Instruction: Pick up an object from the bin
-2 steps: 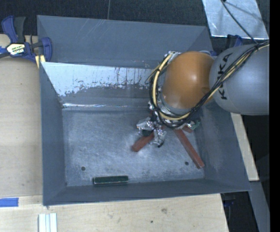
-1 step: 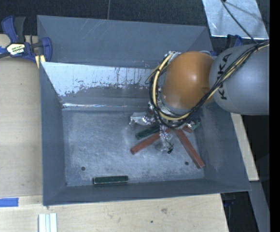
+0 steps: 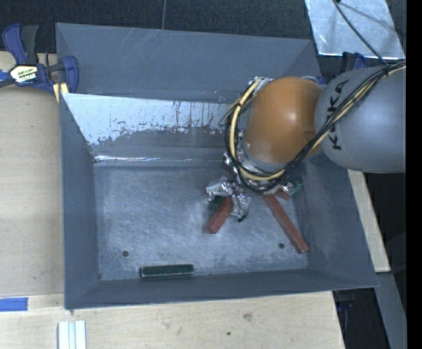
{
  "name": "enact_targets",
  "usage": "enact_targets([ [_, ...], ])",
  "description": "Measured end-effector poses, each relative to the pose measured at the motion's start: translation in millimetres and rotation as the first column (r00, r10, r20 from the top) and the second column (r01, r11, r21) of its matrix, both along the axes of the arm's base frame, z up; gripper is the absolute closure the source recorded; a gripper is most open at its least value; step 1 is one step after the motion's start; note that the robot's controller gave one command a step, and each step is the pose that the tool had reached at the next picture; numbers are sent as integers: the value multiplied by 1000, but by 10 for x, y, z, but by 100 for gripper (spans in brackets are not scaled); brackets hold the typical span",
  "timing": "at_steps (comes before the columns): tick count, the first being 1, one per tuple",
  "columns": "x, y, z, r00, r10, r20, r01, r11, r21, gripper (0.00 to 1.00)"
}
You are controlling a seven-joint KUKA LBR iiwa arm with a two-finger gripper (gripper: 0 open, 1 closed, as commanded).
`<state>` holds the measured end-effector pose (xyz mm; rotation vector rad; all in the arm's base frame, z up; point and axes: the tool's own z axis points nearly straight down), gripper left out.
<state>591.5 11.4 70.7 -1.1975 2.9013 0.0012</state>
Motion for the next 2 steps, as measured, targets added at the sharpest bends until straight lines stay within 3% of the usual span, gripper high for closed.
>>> enact_targets([
  [1, 159, 234, 1154, 983, 183, 8, -183, 983, -2, 100],
  [2, 182, 190, 2423, 974, 226, 3, -226, 974, -1, 100],
])
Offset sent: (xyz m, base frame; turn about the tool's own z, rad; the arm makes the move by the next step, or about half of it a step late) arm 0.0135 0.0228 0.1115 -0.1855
